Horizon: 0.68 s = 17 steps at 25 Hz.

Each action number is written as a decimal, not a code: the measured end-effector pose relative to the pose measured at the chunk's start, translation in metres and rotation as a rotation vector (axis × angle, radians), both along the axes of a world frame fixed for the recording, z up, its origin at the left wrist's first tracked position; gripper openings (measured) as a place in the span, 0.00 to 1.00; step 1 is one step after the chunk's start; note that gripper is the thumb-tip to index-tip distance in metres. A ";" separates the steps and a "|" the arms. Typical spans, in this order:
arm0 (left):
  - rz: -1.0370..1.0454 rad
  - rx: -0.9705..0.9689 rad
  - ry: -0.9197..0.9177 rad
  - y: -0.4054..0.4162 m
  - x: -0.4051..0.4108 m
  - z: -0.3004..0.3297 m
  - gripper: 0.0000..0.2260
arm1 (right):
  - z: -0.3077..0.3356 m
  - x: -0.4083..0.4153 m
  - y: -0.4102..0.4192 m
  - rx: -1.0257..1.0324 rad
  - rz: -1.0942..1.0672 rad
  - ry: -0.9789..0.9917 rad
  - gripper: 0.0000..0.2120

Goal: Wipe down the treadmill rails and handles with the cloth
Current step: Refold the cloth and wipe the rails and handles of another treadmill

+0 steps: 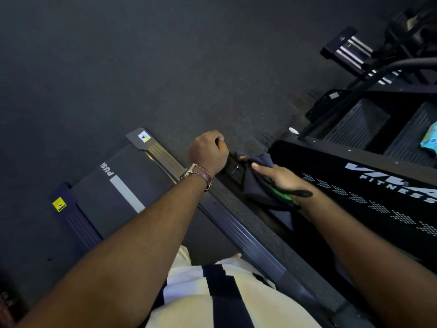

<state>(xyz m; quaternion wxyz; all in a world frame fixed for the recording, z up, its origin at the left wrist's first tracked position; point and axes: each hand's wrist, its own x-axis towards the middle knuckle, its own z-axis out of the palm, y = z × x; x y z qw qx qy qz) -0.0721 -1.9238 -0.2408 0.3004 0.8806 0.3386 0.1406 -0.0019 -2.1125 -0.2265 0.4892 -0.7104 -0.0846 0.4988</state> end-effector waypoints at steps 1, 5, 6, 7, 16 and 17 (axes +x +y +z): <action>0.070 -0.080 -0.012 0.000 0.000 -0.001 0.08 | 0.003 0.001 0.009 -0.055 -0.011 0.017 0.20; 0.286 -0.410 -0.141 0.001 0.005 -0.011 0.13 | 0.012 0.002 0.064 -0.017 -0.041 -0.102 0.09; 0.322 -0.505 -0.188 0.001 0.005 -0.010 0.13 | 0.011 -0.002 0.064 -0.010 -0.008 -0.176 0.11; 0.342 -0.587 -0.222 0.002 0.006 -0.011 0.12 | 0.008 -0.007 0.054 -0.010 0.055 -0.282 0.15; 0.297 -0.967 -0.317 0.012 0.002 -0.024 0.14 | 0.005 0.010 0.093 -0.075 0.043 -0.251 0.13; 0.286 -1.005 -0.319 0.013 0.000 -0.020 0.15 | -0.003 0.013 0.085 -0.075 0.006 -0.245 0.12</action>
